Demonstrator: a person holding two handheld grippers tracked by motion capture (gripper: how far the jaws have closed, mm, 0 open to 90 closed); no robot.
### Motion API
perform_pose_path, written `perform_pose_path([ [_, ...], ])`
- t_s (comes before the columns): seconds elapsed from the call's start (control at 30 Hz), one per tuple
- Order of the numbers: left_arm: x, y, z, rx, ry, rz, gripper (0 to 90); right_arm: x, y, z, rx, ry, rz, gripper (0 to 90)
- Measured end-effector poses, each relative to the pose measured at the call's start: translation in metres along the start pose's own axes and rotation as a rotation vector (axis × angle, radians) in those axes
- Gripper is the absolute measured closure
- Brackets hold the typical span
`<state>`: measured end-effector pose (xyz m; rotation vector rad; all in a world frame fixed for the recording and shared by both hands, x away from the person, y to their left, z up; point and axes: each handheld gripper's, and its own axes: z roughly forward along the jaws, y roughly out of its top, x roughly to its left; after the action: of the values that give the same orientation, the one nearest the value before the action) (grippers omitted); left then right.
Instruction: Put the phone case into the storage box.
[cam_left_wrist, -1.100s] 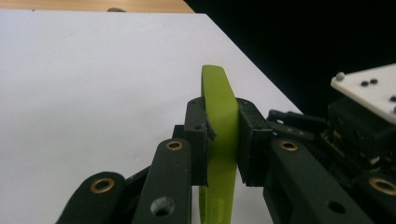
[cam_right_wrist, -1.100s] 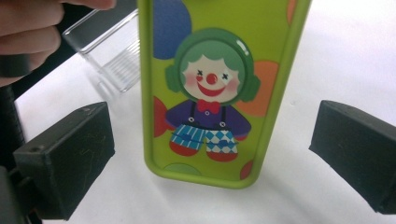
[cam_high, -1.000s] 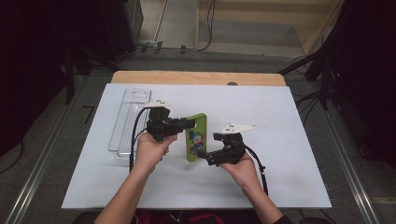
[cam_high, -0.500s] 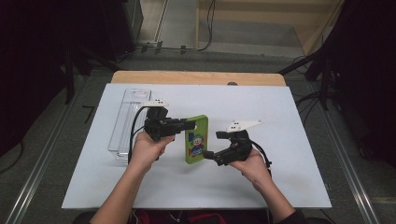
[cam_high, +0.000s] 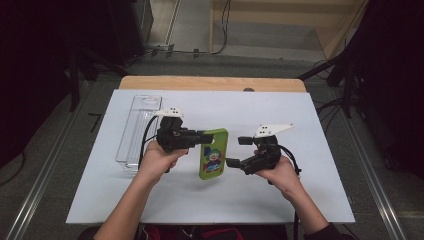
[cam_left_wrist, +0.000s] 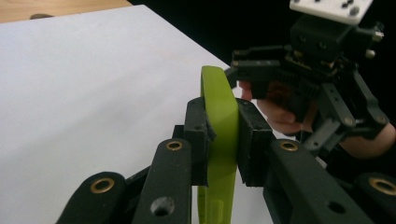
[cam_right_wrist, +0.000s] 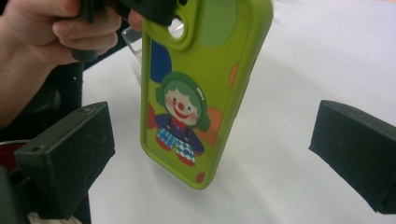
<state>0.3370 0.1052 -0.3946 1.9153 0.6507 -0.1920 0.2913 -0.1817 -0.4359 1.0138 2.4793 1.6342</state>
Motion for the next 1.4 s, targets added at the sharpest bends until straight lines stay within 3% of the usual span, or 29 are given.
perform_pose_path([
  [0.07, -0.001, 0.0, -0.001, 0.006, -0.015, 0.002, 77.4, -0.001, 0.002, -0.004, -0.008, 0.01, -0.005, 6.4],
  [0.3, 0.0, 0.0, 0.0, 0.021, -0.069, -0.011, 77.4, -0.004, 0.008, -0.015, -0.017, 0.031, -0.014, 7.5],
  [0.37, 0.001, 0.0, 0.001, 0.027, -0.087, -0.017, 77.4, -0.005, 0.01, -0.017, -0.021, 0.038, -0.022, 13.9],
  [0.53, 0.0, 0.0, 0.003, 0.042, -0.117, -0.026, 77.4, -0.007, 0.015, -0.021, -0.023, 0.059, -0.022, 14.0],
  [0.6, 0.0, 0.0, 0.004, 0.043, -0.136, -0.026, 77.4, -0.007, 0.016, -0.021, -0.014, 0.075, -0.032, 20.8],
  [0.7, 0.001, -0.001, 0.005, 0.041, -0.166, -0.026, 77.4, -0.006, 0.018, -0.022, -0.012, 0.089, -0.057, 22.4],
  [0.9, 0.0, -0.003, 0.006, 0.044, -0.184, 0.021, 77.4, -0.006, 0.023, -0.019, -0.007, 0.117, -0.061, 25.7],
  [1.23, 0.0, -0.004, 0.009, 0.056, -0.201, 0.026, 77.4, -0.008, 0.025, -0.011, 0.02, 0.136, -0.064, 32.5],
  [1.4, 0.001, -0.005, 0.009, 0.067, -0.191, 0.029, 77.4, -0.008, 0.025, -0.008, 0.023, 0.142, -0.08, 42.8],
])
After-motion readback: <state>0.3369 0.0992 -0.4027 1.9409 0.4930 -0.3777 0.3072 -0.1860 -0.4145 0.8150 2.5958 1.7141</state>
